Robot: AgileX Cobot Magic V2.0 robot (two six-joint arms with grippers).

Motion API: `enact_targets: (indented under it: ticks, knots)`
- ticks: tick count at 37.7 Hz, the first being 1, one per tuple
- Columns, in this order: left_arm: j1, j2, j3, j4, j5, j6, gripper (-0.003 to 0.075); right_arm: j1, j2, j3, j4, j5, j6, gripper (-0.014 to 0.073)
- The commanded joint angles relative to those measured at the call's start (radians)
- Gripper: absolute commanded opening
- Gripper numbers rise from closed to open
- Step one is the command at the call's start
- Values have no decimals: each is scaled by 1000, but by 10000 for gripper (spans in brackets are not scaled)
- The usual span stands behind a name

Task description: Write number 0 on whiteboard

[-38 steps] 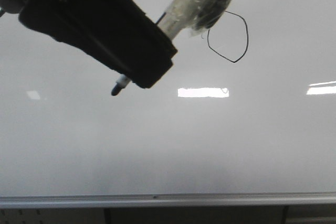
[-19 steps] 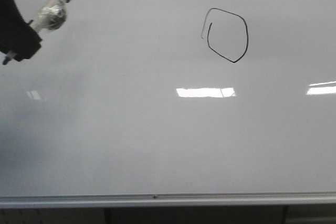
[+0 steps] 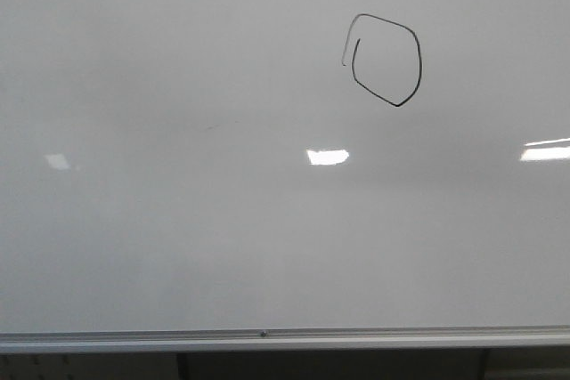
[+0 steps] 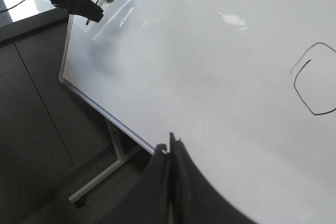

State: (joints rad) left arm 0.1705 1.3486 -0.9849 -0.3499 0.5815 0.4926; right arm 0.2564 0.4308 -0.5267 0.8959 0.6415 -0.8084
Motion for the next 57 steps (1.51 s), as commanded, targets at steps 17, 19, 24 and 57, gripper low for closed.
enact_targets:
  ticks: [17, 19, 24, 57]
  knots:
    - [38, 134, -5, 19, -323, -80, -19, -5, -4, -20, 33, -35, -13, -67]
    - [38, 149, -5, 18, -331, -80, -19, -5, -4, -20, 33, -31, -13, -67]
    - [37, 181, -5, 18, -357, -80, -19, -5, -4, -20, 33, -27, -13, -67]
    - [-15, 192, -5, 18, -468, -80, 353, -5, -4, -20, 33, -28, -13, -67]
